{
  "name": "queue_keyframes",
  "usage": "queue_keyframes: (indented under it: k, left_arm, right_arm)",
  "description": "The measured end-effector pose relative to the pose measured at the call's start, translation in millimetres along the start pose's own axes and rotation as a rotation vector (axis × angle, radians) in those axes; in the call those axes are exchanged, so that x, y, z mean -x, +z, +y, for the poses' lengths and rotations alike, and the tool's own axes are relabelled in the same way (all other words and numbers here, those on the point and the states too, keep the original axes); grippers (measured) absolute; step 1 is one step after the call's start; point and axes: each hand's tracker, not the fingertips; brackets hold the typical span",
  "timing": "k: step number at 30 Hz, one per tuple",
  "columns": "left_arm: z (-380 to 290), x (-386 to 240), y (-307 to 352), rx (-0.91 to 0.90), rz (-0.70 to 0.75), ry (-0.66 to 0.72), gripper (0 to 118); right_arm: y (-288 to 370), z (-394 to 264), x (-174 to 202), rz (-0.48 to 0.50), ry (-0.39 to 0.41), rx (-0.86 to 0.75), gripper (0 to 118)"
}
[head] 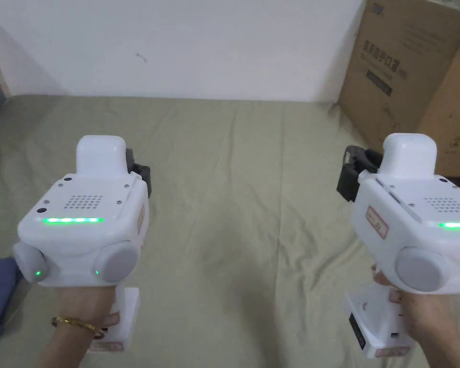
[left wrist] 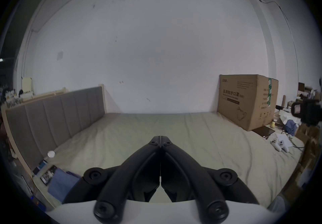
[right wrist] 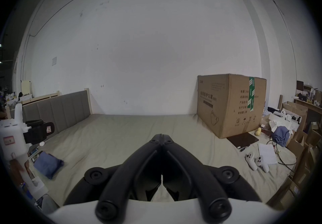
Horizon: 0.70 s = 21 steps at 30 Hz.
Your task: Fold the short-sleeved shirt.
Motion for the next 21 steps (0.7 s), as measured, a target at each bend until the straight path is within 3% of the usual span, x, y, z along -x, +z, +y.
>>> queue_keyframes:
  k: [7, 10, 11, 13, 15, 16, 18, 21]
  left_arm:
    - [-25, -8, 10, 0.019, -0.003, -0.019, 0]
    - [-31, -7, 11, 0.029, 0.01, -0.008, 3]
    - [-31, -6, 11, 0.031, 0.011, -0.01, 10]
    - [-30, -7, 11, 0.048, 0.01, -0.018, 52]
    - [-30, -6, 10, 0.061, 0.001, -0.018, 84]
    - [-31, -6, 10, 0.059, 0.005, -0.02, 94]
    - [-31, -7, 11, 0.047, 0.031, -0.034, 106]
    - [-30, -7, 14, 0.048, 0.024, -0.036, 110]
  right_arm:
    - [4, -30, 0, -0.002, -0.005, 0.088, 0]
    - [6, -35, 1, -0.004, -0.011, 0.1, 0]
    - [6, -36, 2, -0.005, -0.004, 0.106, 2]
    - [6, -36, 3, -0.001, 0.007, 0.119, 35]
    - [6, -37, 2, 0.011, -0.005, 0.134, 73]
    - [6, -37, 2, 0.011, -0.009, 0.137, 90]
    - [6, -37, 3, -0.002, -0.013, 0.132, 113]
    - [8, -36, 3, -0.026, -0.013, 0.105, 118]
